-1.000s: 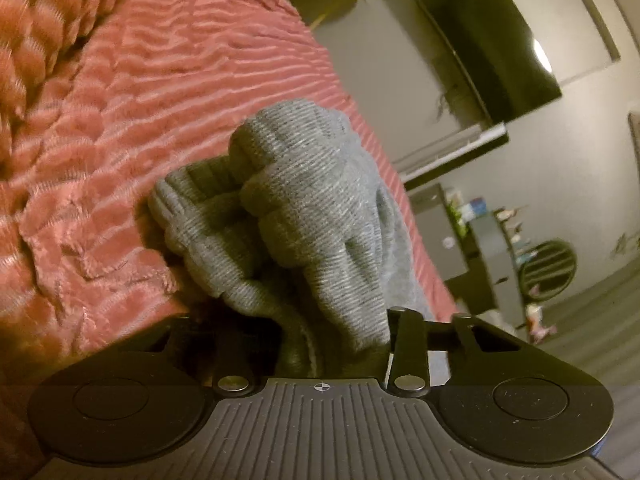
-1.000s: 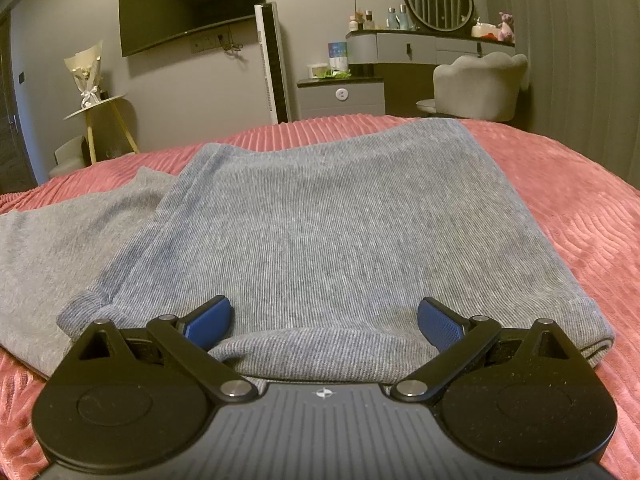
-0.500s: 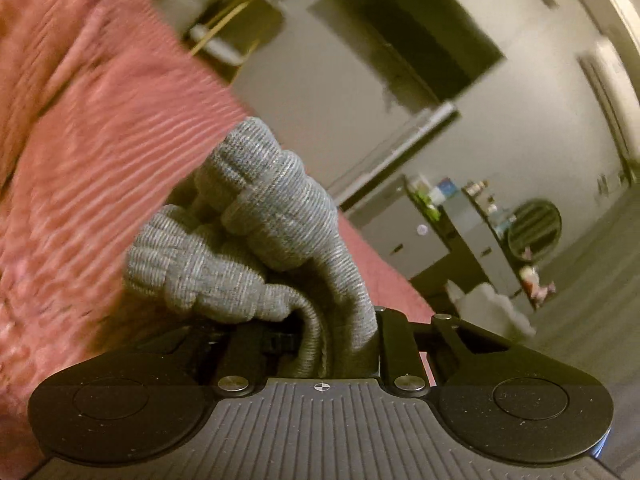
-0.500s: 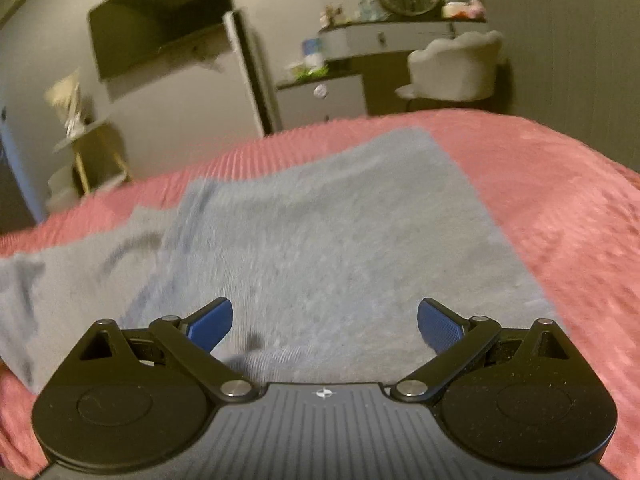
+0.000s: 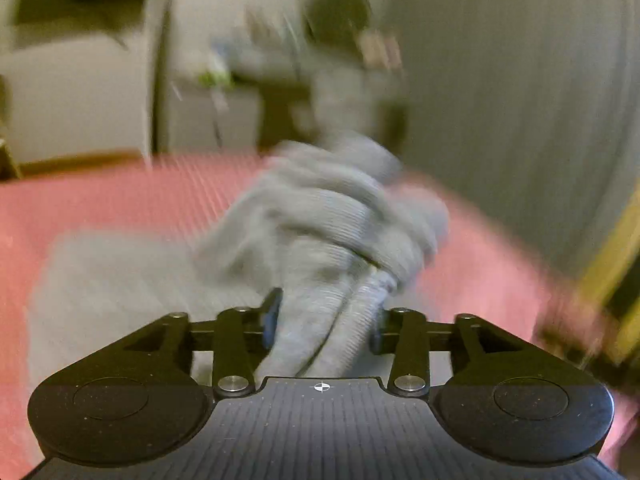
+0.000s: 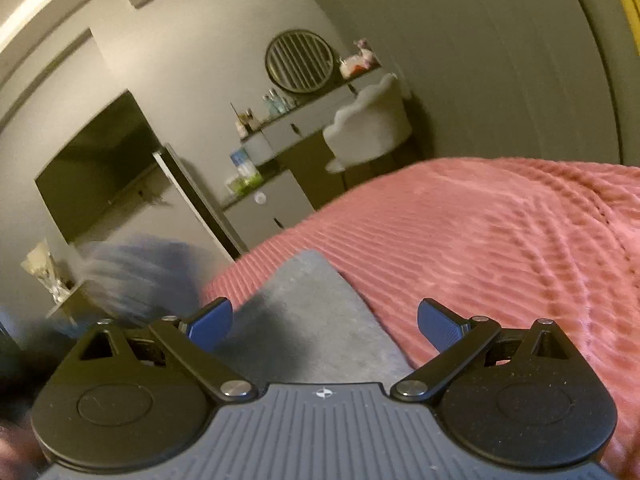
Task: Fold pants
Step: 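Grasp the pant leg ends with the left gripper and lift them, then fold the held leg ends over onto the pants with the left gripper, release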
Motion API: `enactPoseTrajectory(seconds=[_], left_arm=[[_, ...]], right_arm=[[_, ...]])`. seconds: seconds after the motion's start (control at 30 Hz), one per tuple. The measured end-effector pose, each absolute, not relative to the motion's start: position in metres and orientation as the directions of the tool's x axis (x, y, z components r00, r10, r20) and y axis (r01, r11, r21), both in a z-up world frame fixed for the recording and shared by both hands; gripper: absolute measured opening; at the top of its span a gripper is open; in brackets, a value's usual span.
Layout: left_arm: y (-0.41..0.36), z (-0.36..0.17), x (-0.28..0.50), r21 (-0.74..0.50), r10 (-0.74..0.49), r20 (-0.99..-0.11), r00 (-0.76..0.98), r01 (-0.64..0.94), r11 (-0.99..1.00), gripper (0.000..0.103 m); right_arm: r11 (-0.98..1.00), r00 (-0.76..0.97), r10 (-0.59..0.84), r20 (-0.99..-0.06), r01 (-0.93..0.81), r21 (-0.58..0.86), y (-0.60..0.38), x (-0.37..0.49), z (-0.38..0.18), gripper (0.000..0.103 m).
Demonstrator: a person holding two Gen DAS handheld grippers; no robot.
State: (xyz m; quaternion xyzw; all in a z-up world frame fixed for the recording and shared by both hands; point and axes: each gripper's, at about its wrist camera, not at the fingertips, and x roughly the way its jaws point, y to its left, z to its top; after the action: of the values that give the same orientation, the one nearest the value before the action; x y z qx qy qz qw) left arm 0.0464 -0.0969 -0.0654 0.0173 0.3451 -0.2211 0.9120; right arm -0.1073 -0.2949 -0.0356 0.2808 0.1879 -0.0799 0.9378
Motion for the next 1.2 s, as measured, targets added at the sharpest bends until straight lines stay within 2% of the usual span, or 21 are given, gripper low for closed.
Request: enactPoseTrajectory(seconds=[0.03,0.07,0.1,0.13,0.17,0.27,0.33,0.4,0.5,0.6,0.67,0.73,0.8,1.0,1.1,1.2], left_arm=[[-0.114,-0.089,0.047,-0.063,-0.344,-0.723,0.599,0.439,0.896,0.047],[-0.119,-0.102,0.041,-0.019,-0.317,-0.739,0.595,0.452,0.892,0.047],[-0.118,-0.102,0.025,0.045,-0.320,-0.684,0.655,0.476,0.878,0.051],[-0.114,-0.097,0.018,0.066,-0.329,-0.671,0.665,0.496,0.866,0.058],[-0.106,-0.087,0.015,0.046,-0.348,-0.671,0.655,0.504,0.862,0.062],[-0.062,-0.061,0.004,-0.136,-0.438,-0.616,0.655,0.459,0.878,0.084],[-0.029,-0.051,-0.010,-0.258,-0.447,-0.581,0.680,0.367,0.894,0.096],[-0.002,-0.050,-0.022,-0.302,-0.386,-0.574,0.722,0.252,0.920,0.096],[0.018,-0.052,-0.030,-0.240,-0.167,-0.590,0.790,0.025,0.970,0.096],[0.036,-0.055,-0.021,-0.256,-0.050,-0.630,0.775,-0.147,0.956,0.096],[0.046,-0.050,-0.020,-0.279,-0.031,-0.642,0.766,-0.196,0.940,0.096],[0.056,-0.052,-0.017,-0.291,-0.018,-0.651,0.759,-0.228,0.929,0.096],[0.065,-0.056,-0.017,-0.301,-0.004,-0.660,0.751,-0.259,0.918,0.096],[0.074,-0.069,-0.015,-0.321,-0.035,-0.720,0.693,-0.288,0.902,0.096],[0.078,-0.070,-0.021,-0.324,-0.039,-0.716,0.697,-0.283,0.903,0.096],[0.078,-0.076,-0.021,-0.341,-0.056,-0.720,0.691,-0.283,0.896,0.096]], right_arm=[[0.830,0.907,-0.043,-0.418,0.265,0.490,-0.297,-0.105,-0.039,0.099],[0.827,0.901,-0.036,-0.433,0.270,0.493,-0.298,-0.102,-0.043,0.099],[0.819,0.895,-0.024,-0.446,0.273,0.504,-0.300,-0.098,-0.047,0.099],[0.807,0.893,-0.004,-0.450,0.269,0.525,-0.303,-0.096,-0.051,0.099],[0.800,0.892,0.008,-0.451,0.265,0.539,-0.303,-0.095,-0.055,0.099],[0.787,0.886,0.038,-0.462,0.258,0.560,-0.303,-0.086,-0.063,0.099],[0.787,0.875,0.076,-0.479,0.242,0.568,-0.299,-0.077,-0.067,0.099],[0.788,0.867,0.134,-0.479,0.200,0.583,-0.293,-0.068,-0.069,0.099],[0.785,0.861,0.230,-0.454,0.112,0.609,-0.278,-0.058,-0.069,0.099],[0.766,0.841,0.297,-0.452,0.073,0.639,-0.268,-0.040,-0.073,0.099],[0.741,0.800,0.330,-0.501,0.108,0.662,-0.266,-0.025,-0.084,0.098],[0.730,0.763,0.317,-0.563,0.182,0.658,-0.265,-0.019,-0.096,0.092],[0.689,0.768,0.318,-0.556,0.216,0.692,-0.272,-0.019,-0.105,0.083],[0.587,0.774,0.342,-0.533,0.267,0.765,-0.278,0.003,-0.118,0.064],[0.617,0.770,0.323,-0.550,0.270,0.739,-0.272,0.011,-0.120,0.057],[0.690,0.794,0.298,-0.530,0.205,0.694,-0.268,0.005,-0.101,0.056]])
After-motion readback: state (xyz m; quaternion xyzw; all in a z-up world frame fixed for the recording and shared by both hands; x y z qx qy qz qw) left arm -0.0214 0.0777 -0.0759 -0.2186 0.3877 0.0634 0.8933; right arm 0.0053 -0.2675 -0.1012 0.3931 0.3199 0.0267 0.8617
